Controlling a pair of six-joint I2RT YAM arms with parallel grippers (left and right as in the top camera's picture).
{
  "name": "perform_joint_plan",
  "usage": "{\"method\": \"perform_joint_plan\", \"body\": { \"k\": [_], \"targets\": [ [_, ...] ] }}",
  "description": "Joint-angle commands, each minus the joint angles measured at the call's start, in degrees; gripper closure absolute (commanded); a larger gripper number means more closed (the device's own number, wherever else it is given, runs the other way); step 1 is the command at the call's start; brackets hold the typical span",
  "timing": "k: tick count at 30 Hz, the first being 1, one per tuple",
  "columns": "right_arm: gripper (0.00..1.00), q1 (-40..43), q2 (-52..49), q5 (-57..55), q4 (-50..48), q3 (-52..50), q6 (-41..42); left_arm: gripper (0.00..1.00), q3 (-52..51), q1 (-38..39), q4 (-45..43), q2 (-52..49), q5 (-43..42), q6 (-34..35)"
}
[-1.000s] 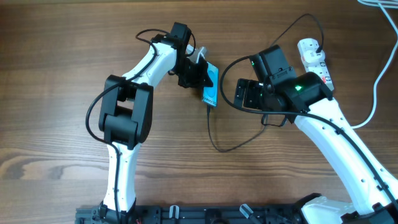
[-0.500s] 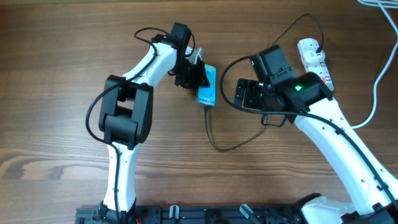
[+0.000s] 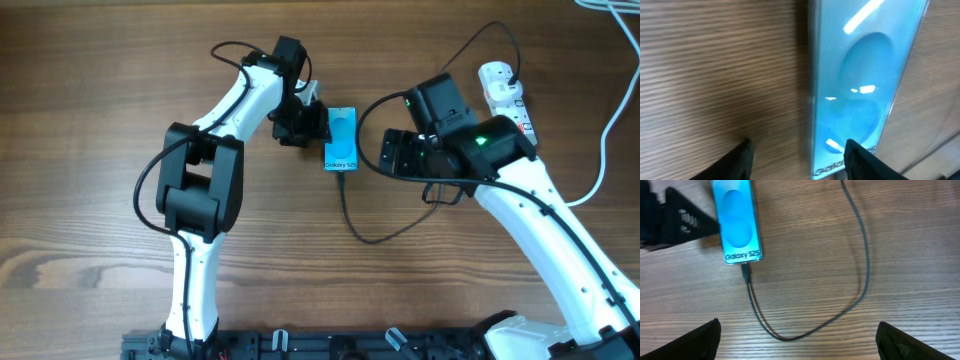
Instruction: Plug charger to phone and switch on socket
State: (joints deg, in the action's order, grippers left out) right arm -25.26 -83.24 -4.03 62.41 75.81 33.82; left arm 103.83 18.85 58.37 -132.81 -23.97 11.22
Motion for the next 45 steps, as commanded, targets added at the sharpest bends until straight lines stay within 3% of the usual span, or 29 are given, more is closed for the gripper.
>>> {"method": "perform_joint_plan", "body": {
  "k": [1, 6, 9, 12, 16, 19, 26, 32, 38, 45],
  "targets": [
    [0.00, 8.8, 0.8, 9.8, 1.1, 1.4, -6.6, 0.00, -0.7, -2.3, 0.6, 8.5, 4.0, -0.5],
    [0.00, 27.6, -2.7, 17.2, 7.3, 10.5, -15.8, 0.00, -0.7, -3.6, 0.6, 22.5, 4.6, -0.3],
    [0.00, 36.0, -4.7, 17.9, 4.0, 15.3, -15.0, 0.00, -0.7, -3.6, 0.7, 27.2, 4.6, -0.3],
    [0.00, 40.4, -4.7, 15.4, -0.7, 15.0, -8.8, 0.00, -0.7, -3.6, 0.6, 28.0, 4.6, -0.3],
    [0.00, 41.0, -7.8, 6.8, -3.9, 13.7, -4.6, 0.00, -0.7, -3.6, 0.6, 28.0, 4.6, -0.3],
    [0.00, 42.7, -14.6, 8.9, -4.0, 16.2, -4.1, 0.00, -0.7, -3.6, 0.6, 28.0, 4.6, -0.3],
    [0.01, 47.6, -37.6, 10.5, 11.8, 41.2, -9.4, 0.00, -0.7, -3.6, 0.6, 28.0, 4.6, -0.3],
    [0.00, 49.6, -45.7, 10.5, 7.5, 41.2, -4.7, 0.00, -0.7, -3.6, 0.6, 28.0, 4.6, -0.3],
    [0.01, 49.5, -46.9, 5.2, 3.5, 40.8, 1.0, 0.00, -0.7, -3.6, 0.6, 28.0, 4.6, -0.3],
    [0.01, 49.5, -47.0, 5.3, 0.0, 37.5, 0.7, 0.00, -0.7, -3.6, 0.6, 28.0, 4.6, -0.3]
  ]
}}
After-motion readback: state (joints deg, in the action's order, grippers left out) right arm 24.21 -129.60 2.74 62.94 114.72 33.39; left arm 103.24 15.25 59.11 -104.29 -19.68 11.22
